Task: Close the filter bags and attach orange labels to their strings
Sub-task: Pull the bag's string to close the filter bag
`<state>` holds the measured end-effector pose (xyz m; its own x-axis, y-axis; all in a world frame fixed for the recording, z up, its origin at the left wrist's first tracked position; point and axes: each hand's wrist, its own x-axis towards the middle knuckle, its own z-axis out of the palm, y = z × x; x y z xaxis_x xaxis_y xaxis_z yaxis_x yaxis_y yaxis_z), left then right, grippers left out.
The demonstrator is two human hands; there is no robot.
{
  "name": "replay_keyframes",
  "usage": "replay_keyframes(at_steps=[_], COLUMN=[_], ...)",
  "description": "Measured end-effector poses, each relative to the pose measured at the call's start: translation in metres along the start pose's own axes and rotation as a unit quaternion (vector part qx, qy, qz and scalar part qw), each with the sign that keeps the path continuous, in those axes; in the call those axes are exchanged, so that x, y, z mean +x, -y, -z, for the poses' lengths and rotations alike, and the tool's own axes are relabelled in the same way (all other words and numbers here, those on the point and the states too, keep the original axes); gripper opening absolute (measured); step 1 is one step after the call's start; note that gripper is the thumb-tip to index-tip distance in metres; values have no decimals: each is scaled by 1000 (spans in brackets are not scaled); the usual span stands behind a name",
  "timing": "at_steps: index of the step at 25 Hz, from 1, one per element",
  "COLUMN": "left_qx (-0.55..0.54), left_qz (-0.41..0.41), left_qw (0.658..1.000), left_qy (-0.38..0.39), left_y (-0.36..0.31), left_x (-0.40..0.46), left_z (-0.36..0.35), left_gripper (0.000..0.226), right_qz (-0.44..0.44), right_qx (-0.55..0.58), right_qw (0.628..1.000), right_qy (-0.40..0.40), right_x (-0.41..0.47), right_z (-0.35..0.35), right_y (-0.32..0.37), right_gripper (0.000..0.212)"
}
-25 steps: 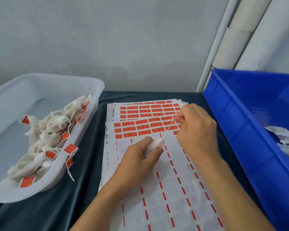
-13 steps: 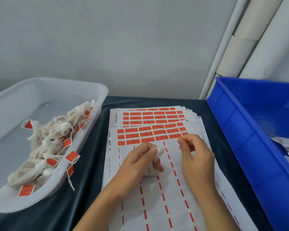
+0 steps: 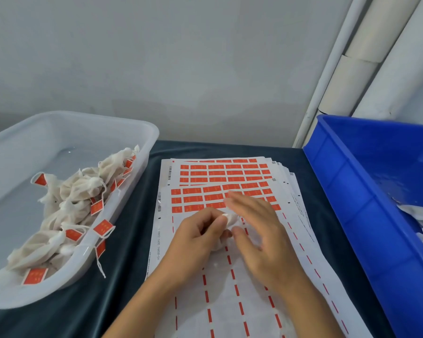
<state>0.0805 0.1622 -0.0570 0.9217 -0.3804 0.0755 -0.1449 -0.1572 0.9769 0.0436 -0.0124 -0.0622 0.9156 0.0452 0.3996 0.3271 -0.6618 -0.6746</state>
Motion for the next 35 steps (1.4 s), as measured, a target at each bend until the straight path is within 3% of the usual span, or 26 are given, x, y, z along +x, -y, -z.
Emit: replay_keyframes(at_steps=[2,7,12,18,22,24,28,31,35], left_qx=[9,15,46,-87,-150,-162,-92,-12,21], left_qz=[-1,14,17,39,69,82,45,11,16], left_qw=[1000,1000,998,994,986,983,993,998,1000], left_qy=[-9,4,44,45,27,4,-50,-60,-1], left_y=[0,0,-3,-12,-14,-14,-15,-9,-6], left_x=[0,1,-1,-6,-7,-6,-4,-4,-5], left_z=[0,-1,-1,4,2,-2,-9,-14,-15], left_gripper=[26,16,29,37,45,39,27,30,36], right_qz=[-42,-61,-62,-65,-22,19,81,112,63], right_qx=[11,-8,25,51,-5,-57,-116,-93,-20], right_qw=[999,997,995,992,998,997,985,979,989], right_qy=[12,-55,-80,-91,-53,-54,-100,-144,-134], right_x=[0,-2,-3,-2,-3,-3,-4,-4,-1], right_z=[0,5,5,1,-2,-5,-9,-8,-8], right_y=[-1,-1,1,3,4,4,4,4,9], right_gripper=[30,22,24,26,29,32,28,29,31])
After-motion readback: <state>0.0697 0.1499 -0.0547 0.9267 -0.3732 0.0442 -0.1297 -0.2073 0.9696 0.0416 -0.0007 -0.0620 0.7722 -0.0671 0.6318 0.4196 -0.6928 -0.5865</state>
